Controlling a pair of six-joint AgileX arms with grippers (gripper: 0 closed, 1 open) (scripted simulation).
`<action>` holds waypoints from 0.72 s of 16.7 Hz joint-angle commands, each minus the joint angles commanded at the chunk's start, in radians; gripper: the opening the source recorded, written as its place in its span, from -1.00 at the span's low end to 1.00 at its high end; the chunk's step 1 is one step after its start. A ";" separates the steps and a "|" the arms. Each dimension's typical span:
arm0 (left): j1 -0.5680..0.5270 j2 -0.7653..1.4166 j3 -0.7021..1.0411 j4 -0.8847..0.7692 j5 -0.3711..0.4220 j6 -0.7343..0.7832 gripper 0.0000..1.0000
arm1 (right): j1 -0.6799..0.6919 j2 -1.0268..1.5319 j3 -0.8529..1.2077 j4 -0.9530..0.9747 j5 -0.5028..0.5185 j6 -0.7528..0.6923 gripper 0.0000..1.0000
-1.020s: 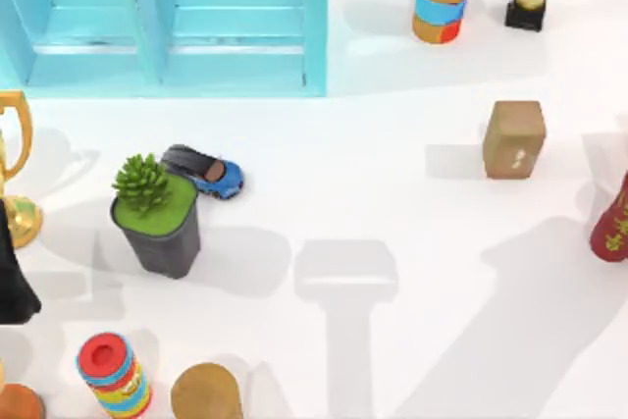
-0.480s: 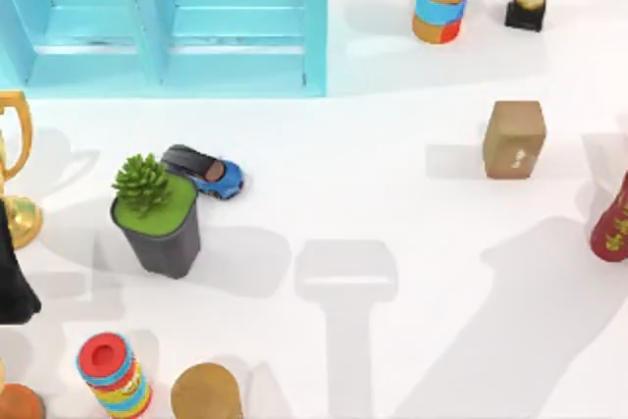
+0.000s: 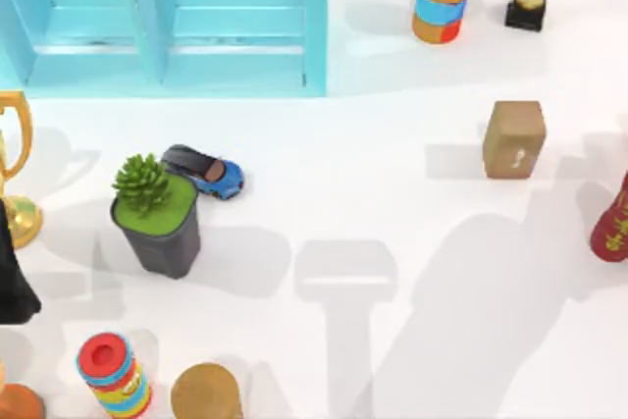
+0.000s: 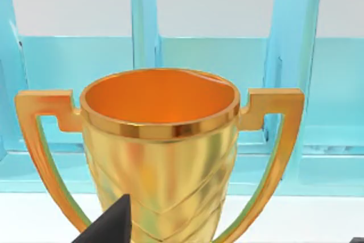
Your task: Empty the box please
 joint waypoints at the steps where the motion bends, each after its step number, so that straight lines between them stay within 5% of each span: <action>1: 0.000 0.000 0.000 0.000 0.000 0.000 1.00 | -0.001 0.001 0.046 -0.040 0.003 0.000 -1.00; 12: 0.000 0.000 0.000 0.000 0.000 0.000 1.00 | 0.010 0.007 0.214 -0.203 0.024 0.007 -1.00</action>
